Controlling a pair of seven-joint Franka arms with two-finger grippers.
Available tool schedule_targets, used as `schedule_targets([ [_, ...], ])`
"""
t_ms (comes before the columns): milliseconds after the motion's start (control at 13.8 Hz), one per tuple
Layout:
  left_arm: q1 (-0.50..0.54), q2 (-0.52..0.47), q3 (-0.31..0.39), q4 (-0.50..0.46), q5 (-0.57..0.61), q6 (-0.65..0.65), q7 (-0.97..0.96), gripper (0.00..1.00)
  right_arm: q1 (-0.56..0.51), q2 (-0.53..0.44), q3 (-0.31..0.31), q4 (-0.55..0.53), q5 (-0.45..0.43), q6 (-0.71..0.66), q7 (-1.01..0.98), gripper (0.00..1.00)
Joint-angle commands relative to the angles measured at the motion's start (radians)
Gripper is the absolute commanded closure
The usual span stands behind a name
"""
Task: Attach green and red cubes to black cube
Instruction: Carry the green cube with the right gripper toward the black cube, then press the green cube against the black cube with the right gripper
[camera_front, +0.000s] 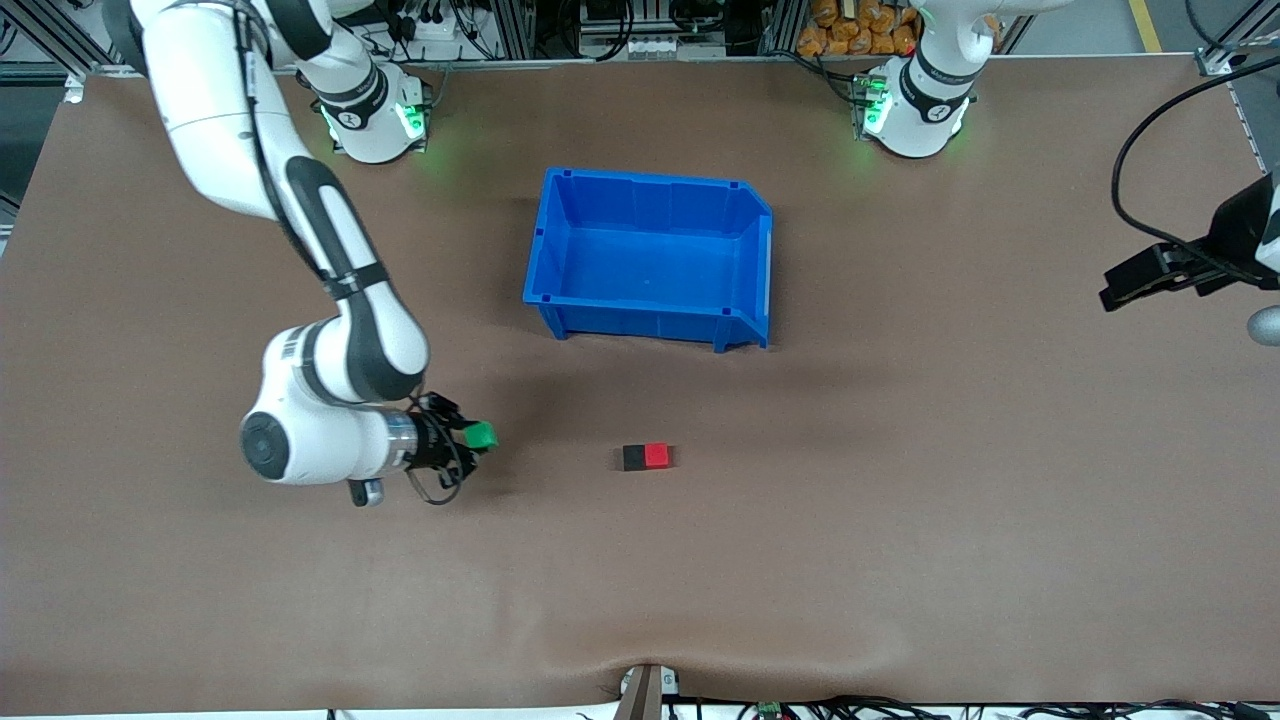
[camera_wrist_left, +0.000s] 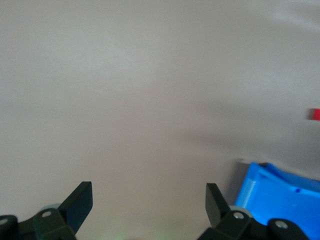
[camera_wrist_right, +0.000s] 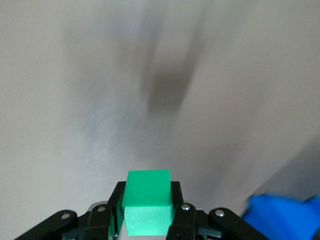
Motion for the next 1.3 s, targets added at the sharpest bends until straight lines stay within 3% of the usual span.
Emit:
schedule_targets([
  [0, -0.008, -0.063, -0.024, -0.102, 0.030, 0.032, 0.020, 0.00, 0.108, 0.051, -0.011, 0.008, 0.029, 0.148, 0.177, 1.00],
  [217, -0.005, -0.213, -0.043, -0.323, 0.031, 0.177, 0.026, 0.00, 0.177, 0.104, -0.011, 0.011, 0.029, 0.296, 0.324, 1.00],
  [506, 0.003, -0.226, -0.035, -0.317, 0.030, 0.150, 0.029, 0.00, 0.226, 0.147, -0.012, 0.026, 0.026, 0.419, 0.448, 1.00],
  [1085, 0.002, -0.238, -0.038, -0.311, 0.030, 0.144, 0.029, 0.00, 0.262, 0.225, -0.012, 0.131, 0.023, 0.438, 0.501, 1.00],
  [1157, 0.002, -0.235, -0.038, -0.311, 0.030, 0.150, 0.028, 0.00, 0.266, 0.225, -0.014, 0.131, 0.019, 0.437, 0.501, 0.92],
  [1230, 0.000, -0.232, -0.039, -0.310, 0.030, 0.154, 0.028, 0.00, 0.266, 0.225, -0.014, 0.131, 0.017, 0.437, 0.496, 0.66],
])
